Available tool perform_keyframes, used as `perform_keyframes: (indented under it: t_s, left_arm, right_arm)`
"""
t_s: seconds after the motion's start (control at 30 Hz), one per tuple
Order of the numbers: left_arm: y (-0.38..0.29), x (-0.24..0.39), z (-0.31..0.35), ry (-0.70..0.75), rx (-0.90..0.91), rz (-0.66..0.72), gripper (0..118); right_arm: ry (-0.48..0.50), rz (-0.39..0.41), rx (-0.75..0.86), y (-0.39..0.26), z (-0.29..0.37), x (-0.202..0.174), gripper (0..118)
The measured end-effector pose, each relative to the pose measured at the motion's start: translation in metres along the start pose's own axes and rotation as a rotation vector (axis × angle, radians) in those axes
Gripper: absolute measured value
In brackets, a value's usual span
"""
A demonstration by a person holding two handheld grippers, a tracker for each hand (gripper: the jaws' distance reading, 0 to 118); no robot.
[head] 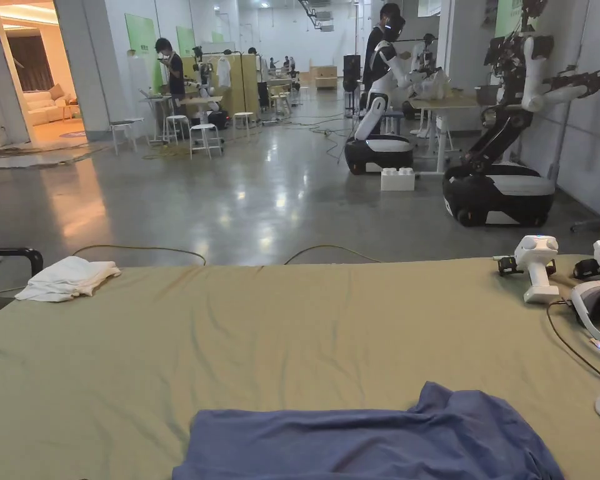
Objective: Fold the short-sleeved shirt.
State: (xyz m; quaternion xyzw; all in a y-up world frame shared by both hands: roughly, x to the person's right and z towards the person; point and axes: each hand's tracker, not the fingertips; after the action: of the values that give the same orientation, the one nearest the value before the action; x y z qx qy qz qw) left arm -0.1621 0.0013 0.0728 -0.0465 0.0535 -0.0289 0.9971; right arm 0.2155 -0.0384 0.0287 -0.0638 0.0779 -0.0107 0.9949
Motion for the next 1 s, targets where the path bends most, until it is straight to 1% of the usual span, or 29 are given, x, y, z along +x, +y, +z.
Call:
perform_keyframes:
  t_s: [0.2, 0.3, 0.37, 0.4, 0.43, 0.47, 0.5, 0.53, 0.57, 0.6, 0.67, 0.77, 0.83, 0.87, 0.9, 0.93, 0.97, 1.0]
  left_arm:
    - [-0.008, -0.008, -0.013, -0.061, -0.052, 0.082, 0]
    - [-0.025, -0.022, -0.044, -0.130, -0.157, 0.121, 0]
    - [-0.050, -0.035, -0.075, -0.172, -0.218, 0.165, 0]
    - [-0.063, -0.042, -0.096, -0.208, -0.285, 0.195, 0]
    - [-0.080, -0.050, -0.120, -0.230, -0.351, 0.249, 12]
    - [-0.099, -0.057, -0.144, -0.200, -0.422, 0.300, 31]
    - [-0.120, -0.063, -0.167, -0.204, -0.483, 0.339, 43]
    - [-0.139, -0.066, -0.189, -0.183, -0.534, 0.352, 47]
    - [-0.159, -0.068, -0.209, -0.154, -0.584, 0.364, 47]
    - [-0.177, -0.067, -0.226, -0.124, -0.600, 0.339, 47]
    - [-0.214, -0.065, -0.265, -0.066, -0.733, 0.321, 49]
    - [-0.249, -0.062, -0.294, -0.039, -0.839, 0.375, 49]
    - [-0.256, -0.056, -0.299, -0.040, -0.833, 0.367, 48]
    - [-0.255, -0.051, -0.299, -0.036, -0.815, 0.334, 44]
    - [-0.251, -0.046, -0.299, -0.034, -0.802, 0.299, 29]
    - [-0.250, -0.039, -0.302, -0.018, -0.828, 0.244, 11]
    - [-0.249, -0.034, -0.306, -0.015, -0.844, 0.198, 10]
    - [-0.249, -0.028, -0.308, -0.031, -0.846, 0.181, 10]
  right_arm:
    - [0.000, -0.014, -0.029, -0.004, -0.010, 0.002, 0]
    - [0.007, -0.027, -0.046, -0.011, -0.015, 0.006, 0]
    - [0.015, -0.038, -0.067, -0.016, -0.022, 0.006, 0]
    - [0.007, -0.038, -0.073, -0.021, -0.026, 0.008, 0]
    - [0.007, -0.040, -0.094, -0.026, -0.030, 0.010, 0]
    - [0.008, -0.051, -0.127, -0.030, -0.036, 0.011, 0]
    - [0.007, -0.075, -0.154, -0.035, -0.039, 0.013, 0]
    - [0.014, -0.101, -0.174, -0.040, -0.041, 0.016, 0]
    - [0.019, -0.130, -0.193, -0.044, -0.044, 0.018, 0]
    - [0.026, -0.150, -0.211, -0.046, -0.046, 0.020, 0]
    - [0.021, -0.165, -0.234, -0.052, -0.048, 0.024, 0]
    - [-0.003, -0.150, -0.277, -0.059, -0.050, 0.029, 0]
    - [-0.013, -0.142, -0.305, -0.063, -0.049, 0.034, 0]
    - [-0.025, -0.140, -0.316, -0.066, -0.050, 0.036, 0]
    - [-0.033, -0.139, -0.330, -0.068, -0.051, 0.038, 0]
    - [-0.039, -0.140, -0.339, -0.071, -0.051, 0.040, 0]
    - [-0.044, -0.146, -0.351, -0.074, -0.053, 0.042, 0]
    - [-0.049, -0.149, -0.362, -0.077, -0.057, 0.044, 0]
